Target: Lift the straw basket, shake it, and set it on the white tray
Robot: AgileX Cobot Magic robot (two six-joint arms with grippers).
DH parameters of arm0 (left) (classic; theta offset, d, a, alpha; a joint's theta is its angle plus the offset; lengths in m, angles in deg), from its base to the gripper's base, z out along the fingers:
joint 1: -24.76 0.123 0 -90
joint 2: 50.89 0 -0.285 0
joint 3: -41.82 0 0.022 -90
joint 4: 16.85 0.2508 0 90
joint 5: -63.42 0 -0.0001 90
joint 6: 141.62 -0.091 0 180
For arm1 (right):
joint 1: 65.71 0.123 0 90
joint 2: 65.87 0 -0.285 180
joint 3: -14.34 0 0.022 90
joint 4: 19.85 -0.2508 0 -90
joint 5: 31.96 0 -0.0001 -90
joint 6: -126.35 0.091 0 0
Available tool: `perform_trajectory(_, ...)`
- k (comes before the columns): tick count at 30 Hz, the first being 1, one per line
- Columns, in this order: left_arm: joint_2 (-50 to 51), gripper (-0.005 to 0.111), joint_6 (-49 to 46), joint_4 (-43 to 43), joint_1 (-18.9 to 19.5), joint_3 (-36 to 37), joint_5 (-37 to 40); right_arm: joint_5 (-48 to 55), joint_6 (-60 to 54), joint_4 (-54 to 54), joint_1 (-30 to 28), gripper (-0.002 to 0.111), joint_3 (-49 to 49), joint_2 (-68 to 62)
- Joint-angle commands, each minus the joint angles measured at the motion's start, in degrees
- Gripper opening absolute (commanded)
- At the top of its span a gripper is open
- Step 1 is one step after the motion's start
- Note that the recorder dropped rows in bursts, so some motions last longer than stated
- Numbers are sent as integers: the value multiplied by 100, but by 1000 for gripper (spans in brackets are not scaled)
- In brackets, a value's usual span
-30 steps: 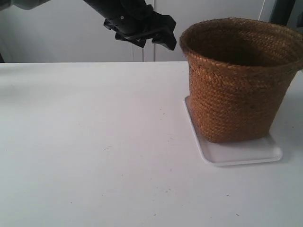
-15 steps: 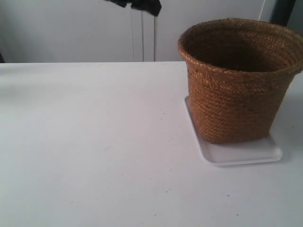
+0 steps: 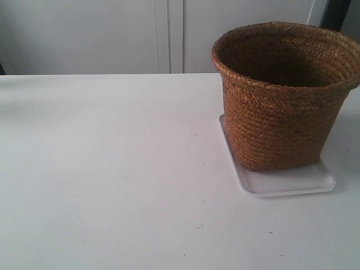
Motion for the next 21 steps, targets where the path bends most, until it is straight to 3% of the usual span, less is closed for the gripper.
perform_trajectory(1,-1295,83,-529,-582,13,1756,-1424,36,363,28,11,63,330,1268)
perform_trajectory(4,-2221,83,-808,-817,13,3009,-2548,340,625,-20,11,63,405,1951)
perform_trajectory(10,-4050,83,-628,-817,13,5156,-3744,728,625,-56,11,63,419,3047)
perform_trajectory(19,-5666,83,-221,-674,13,7181,-4427,1164,625,-56,11,63,419,3774)
perform_trajectory(21,-5862,83,494,-201,13,7538,-4481,1154,625,-56,11,63,419,3774)
